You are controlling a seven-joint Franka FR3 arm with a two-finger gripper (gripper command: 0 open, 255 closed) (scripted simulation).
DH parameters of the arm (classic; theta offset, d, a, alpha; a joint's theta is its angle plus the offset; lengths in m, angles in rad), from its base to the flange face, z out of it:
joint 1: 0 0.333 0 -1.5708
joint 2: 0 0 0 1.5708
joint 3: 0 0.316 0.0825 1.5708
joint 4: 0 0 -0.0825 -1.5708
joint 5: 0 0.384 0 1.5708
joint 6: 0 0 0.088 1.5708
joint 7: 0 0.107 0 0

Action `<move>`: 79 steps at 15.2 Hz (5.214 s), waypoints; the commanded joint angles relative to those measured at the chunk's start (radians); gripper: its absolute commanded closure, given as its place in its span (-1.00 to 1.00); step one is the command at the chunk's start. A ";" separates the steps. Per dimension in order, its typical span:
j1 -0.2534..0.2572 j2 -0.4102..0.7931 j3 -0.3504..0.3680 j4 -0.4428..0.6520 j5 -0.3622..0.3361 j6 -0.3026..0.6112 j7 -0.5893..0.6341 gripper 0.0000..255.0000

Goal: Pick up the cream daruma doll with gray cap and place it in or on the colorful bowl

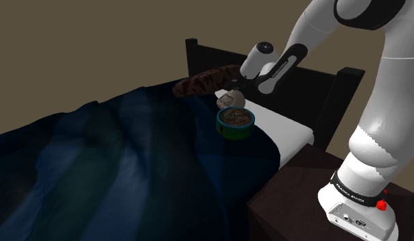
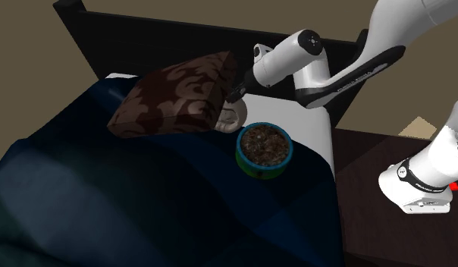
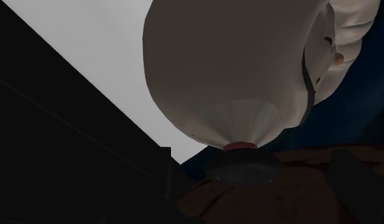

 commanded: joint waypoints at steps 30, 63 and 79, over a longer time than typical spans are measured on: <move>-0.147 -0.075 0.187 0.020 0.212 -0.107 -0.210 1.00; -0.124 -0.640 0.346 -0.174 0.562 -0.479 -0.385 1.00; -0.072 -0.845 0.421 -0.376 0.589 -0.489 -0.287 1.00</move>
